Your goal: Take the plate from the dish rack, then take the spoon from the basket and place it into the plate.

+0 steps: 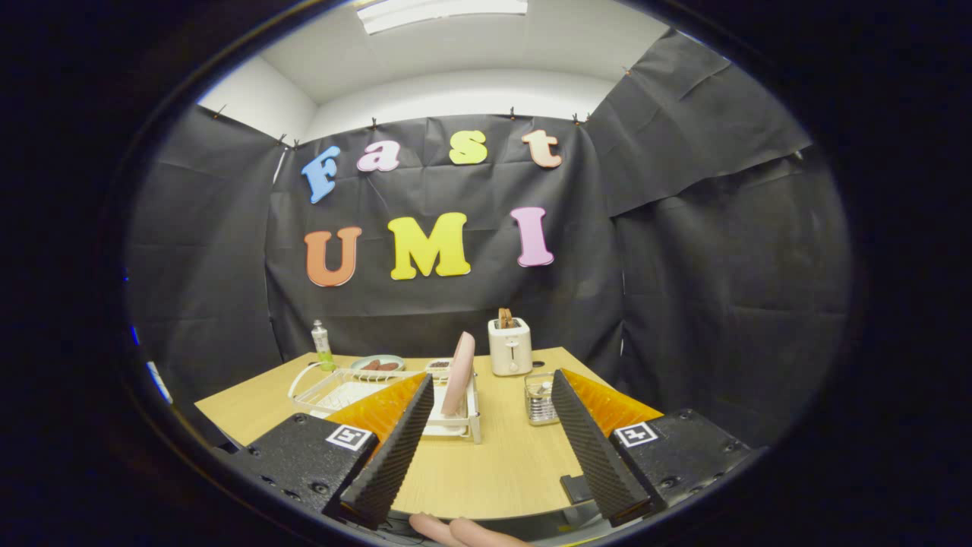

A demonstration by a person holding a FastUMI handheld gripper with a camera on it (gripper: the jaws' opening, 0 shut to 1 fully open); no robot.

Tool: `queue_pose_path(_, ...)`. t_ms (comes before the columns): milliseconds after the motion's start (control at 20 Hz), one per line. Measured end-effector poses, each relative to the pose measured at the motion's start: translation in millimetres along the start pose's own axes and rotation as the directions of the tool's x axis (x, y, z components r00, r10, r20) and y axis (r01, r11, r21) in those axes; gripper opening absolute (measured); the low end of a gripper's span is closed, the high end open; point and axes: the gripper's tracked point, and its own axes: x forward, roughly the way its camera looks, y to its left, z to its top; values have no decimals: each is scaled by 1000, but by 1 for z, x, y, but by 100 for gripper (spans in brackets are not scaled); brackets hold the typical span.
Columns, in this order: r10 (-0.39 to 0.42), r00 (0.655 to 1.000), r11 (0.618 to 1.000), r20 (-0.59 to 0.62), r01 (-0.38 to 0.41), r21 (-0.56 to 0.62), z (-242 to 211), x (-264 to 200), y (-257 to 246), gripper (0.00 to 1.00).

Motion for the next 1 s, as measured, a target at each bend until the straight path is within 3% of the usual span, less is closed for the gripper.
queue_pose_path(200, 24, 998, 999, -61, -21, 41, 18, 28, 0, 100)
queue_pose_path(350, 8, 991, 1000, -130, -4, 27, 33, 61, -11, 100)
queue_pose_path(550, 44, 975, 999, -217, -46, -7, 50, 111, -2, 100)
queue_pose_path(800, 91, 889, 995, -450, -101, 1, 46, 180, 26, 100)
queue_pose_path(1000, 18, 802, 983, -597, -123, -134, 40, 235, 42, 100)
